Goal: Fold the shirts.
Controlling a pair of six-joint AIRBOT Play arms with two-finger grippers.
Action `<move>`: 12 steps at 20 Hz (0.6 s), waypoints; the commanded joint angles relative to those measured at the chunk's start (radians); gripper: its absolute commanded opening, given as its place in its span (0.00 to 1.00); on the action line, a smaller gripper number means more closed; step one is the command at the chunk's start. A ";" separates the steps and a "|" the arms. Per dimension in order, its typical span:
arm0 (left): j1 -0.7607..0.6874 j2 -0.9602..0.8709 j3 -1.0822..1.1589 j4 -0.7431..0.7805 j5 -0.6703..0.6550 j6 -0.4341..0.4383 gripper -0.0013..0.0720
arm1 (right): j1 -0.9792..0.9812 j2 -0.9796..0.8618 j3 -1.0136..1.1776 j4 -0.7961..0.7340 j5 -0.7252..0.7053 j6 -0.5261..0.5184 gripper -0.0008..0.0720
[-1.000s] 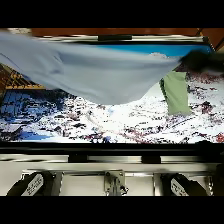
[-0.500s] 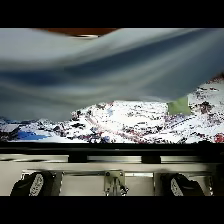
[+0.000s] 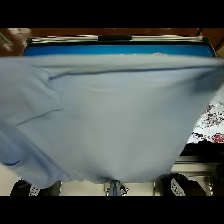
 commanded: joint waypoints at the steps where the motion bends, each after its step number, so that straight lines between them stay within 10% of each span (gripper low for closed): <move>1: -0.008 -0.082 -0.348 -0.059 0.016 0.093 0.06 | 0.000 -0.193 -0.172 0.000 0.001 -0.008 0.09; 12: -0.261 -0.821 -0.187 -0.133 0.587 0.122 0.06 | 0.000 -0.735 -0.203 0.268 0.716 0.029 0.09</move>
